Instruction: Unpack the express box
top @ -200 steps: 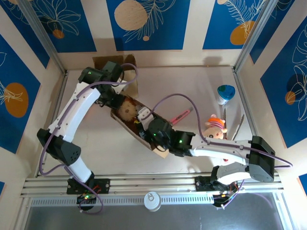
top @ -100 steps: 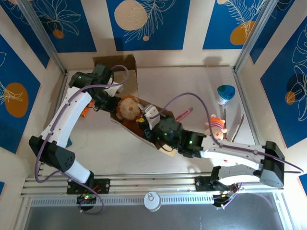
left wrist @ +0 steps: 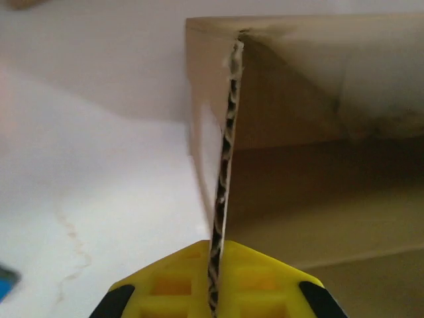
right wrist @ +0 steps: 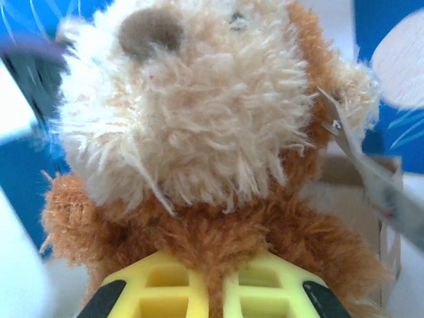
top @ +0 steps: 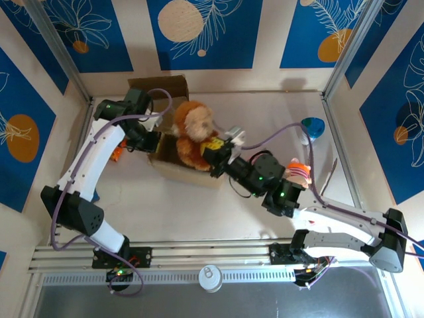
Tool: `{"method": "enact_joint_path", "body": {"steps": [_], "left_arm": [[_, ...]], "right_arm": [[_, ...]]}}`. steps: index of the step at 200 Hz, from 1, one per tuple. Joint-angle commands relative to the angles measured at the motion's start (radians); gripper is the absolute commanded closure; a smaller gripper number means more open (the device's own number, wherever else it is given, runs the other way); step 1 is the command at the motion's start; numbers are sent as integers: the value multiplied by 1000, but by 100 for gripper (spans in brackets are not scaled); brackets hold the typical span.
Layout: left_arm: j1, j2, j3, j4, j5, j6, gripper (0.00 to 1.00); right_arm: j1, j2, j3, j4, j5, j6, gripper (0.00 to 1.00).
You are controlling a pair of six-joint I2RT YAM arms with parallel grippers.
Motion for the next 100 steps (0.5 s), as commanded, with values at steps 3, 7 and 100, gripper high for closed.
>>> {"method": "enact_joint_path", "body": {"steps": [3, 7, 100], "left_arm": [[21, 26, 46, 6, -152, -53, 100], [21, 28, 48, 9, -150, -57, 100], [21, 112, 68, 78, -62, -99, 98]], "right_arm": [[-59, -39, 36, 216, -6, 108, 100], [-69, -39, 42, 209, -9, 119, 100], [-253, -125, 241, -502, 110, 218, 100]]}}
